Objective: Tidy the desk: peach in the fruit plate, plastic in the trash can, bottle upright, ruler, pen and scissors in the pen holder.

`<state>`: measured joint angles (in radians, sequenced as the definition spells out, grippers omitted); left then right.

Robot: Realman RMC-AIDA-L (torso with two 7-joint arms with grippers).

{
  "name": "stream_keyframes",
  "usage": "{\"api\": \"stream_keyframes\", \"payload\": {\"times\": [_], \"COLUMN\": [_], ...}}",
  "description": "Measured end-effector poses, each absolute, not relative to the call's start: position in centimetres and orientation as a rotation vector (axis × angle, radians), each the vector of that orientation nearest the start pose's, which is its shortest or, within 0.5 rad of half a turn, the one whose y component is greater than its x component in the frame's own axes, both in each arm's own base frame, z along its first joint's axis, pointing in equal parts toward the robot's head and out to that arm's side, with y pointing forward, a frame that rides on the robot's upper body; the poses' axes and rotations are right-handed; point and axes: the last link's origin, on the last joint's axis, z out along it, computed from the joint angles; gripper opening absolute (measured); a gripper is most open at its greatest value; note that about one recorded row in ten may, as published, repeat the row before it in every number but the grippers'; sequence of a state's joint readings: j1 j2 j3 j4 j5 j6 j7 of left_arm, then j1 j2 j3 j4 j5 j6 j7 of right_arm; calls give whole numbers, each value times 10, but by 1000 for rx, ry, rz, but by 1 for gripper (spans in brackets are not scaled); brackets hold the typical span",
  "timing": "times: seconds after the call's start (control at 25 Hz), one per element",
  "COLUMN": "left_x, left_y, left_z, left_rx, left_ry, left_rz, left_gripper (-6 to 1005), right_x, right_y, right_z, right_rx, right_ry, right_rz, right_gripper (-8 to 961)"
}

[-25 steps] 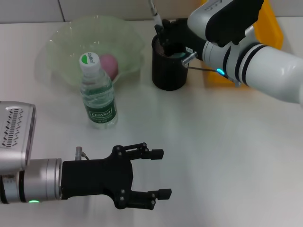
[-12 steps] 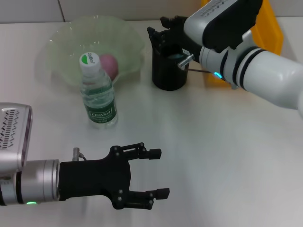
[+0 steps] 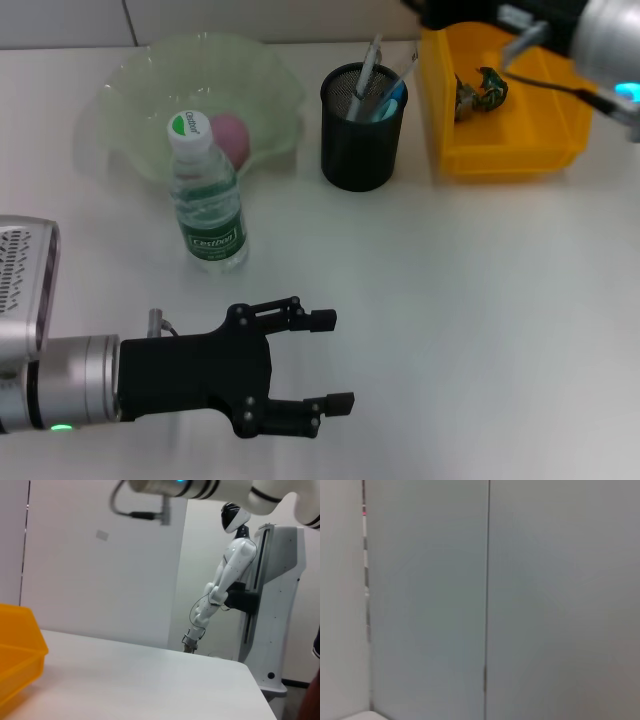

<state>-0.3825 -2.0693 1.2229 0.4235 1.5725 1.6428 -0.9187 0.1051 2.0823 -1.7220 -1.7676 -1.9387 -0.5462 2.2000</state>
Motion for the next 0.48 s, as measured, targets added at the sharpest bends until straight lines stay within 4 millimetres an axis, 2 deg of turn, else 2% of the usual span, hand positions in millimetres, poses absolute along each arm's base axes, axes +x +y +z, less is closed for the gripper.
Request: {"api": "stream_keyframes", "payload": {"times": [0.04,0.12,0.2,0.24,0.28,0.4,0.44,0.48], "left_x": [-262,-261,-261,-261,-261,-261,-263,-263], "left_y": [241,244,246,246,247,249,249,249], "left_z": [-63,-62,-60,-60,-59,-57,-56,-56], "left_rx": [-2927,-2918,-2906,-2906,-2897,-2886,-2872,-2872], "left_ry": [-269,-261,-258,-258,-256,-263,-271,-271], "left_rz": [-972,-977,-980,-980,-983,-985,-986,-986], "left_gripper": [832,832,832,832,832,832,832,832], "right_x": [108,116,136,157,157,198,226,226], "right_y": [318,312,297,280,280,249,231,231], "right_z": [44,49,59,67,67,83,90,90], "right_rx": [-2229,-2245,-2279,-2316,-2316,-2312,-2301,-2301], "right_ry": [427,434,449,426,426,329,281,281], "right_rz": [730,738,791,893,893,1055,1137,1137], "right_gripper": [358,362,366,369,371,380,385,391]}}
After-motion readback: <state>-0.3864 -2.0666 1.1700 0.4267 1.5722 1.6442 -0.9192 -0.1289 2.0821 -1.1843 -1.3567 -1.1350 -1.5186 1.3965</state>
